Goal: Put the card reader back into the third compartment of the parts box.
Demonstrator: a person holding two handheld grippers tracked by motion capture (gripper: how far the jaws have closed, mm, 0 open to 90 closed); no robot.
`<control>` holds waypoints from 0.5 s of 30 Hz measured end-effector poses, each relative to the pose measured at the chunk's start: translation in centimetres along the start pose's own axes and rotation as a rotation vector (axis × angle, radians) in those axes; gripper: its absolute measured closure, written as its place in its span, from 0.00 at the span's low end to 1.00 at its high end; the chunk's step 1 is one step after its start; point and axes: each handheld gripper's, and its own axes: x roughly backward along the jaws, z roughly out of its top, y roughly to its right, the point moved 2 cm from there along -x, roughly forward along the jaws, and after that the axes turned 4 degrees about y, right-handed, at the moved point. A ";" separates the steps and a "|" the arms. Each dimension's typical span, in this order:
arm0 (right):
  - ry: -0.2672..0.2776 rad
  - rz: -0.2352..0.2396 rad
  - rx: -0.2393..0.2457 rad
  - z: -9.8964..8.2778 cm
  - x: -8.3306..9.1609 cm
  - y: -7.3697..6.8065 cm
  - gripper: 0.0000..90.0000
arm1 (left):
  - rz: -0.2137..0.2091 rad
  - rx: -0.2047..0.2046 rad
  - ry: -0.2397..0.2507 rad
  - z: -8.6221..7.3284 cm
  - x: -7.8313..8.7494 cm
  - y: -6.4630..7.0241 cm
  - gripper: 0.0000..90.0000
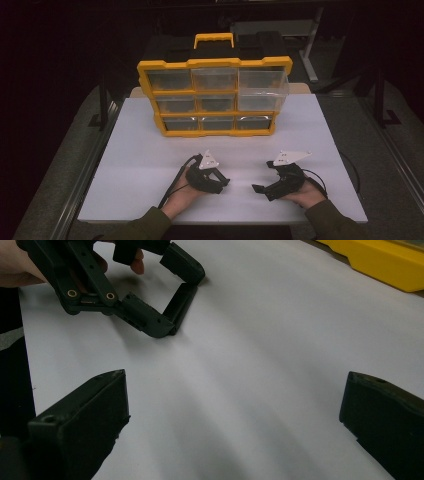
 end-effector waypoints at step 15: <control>0.000 0.001 -0.001 0.0 0.0 0.0 0.00 | -0.013 -0.006 -0.005 0.0 0.1 -0.3 0.33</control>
